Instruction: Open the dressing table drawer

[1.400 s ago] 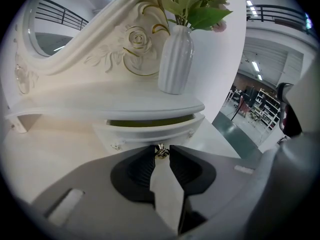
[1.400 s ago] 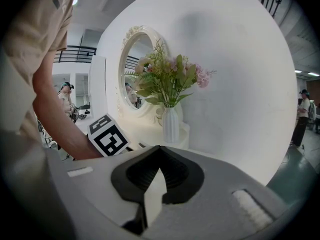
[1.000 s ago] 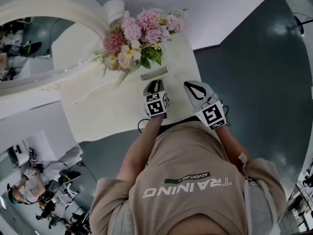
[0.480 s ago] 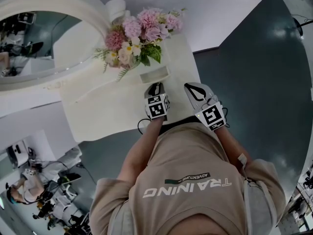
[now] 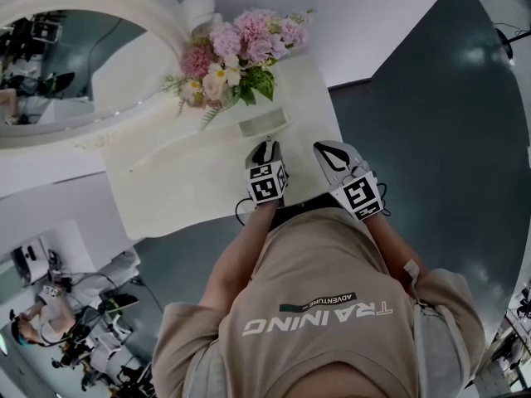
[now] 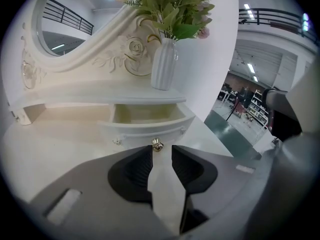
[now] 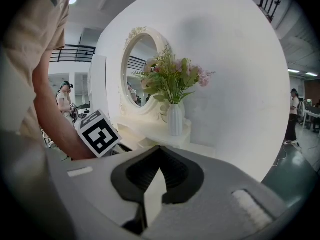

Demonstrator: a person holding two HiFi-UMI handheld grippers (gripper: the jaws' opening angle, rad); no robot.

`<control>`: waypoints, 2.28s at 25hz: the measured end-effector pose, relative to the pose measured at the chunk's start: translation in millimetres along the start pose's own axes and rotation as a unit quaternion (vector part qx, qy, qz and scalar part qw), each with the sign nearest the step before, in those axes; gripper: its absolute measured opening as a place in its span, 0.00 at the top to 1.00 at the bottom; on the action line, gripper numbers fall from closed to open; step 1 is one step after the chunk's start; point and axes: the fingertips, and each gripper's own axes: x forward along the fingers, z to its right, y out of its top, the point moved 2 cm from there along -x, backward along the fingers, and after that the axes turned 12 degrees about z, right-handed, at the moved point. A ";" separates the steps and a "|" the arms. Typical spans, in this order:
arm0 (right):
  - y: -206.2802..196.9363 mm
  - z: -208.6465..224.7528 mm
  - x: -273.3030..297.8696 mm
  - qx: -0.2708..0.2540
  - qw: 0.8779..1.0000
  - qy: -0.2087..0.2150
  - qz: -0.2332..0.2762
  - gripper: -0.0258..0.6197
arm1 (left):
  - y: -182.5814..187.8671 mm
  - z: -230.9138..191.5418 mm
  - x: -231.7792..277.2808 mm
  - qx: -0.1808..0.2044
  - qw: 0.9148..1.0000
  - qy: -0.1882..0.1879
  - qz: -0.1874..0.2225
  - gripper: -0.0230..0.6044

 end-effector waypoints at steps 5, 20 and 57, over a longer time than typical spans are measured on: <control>-0.6 -10.3 -0.3 0.002 1.000 0.002 0.002 0.96 | -1.8 1.5 -19.9 0.009 1.000 -0.009 0.004 0.84; 21.0 -27.5 22.0 0.002 1.000 -0.002 0.015 0.96 | 53.9 -33.1 -83.2 0.051 0.994 -0.072 0.060 0.94; 229.2 -61.7 60.1 -0.084 0.981 0.001 0.173 0.96 | 269.5 -86.3 -209.3 0.092 0.936 -0.084 0.330 0.93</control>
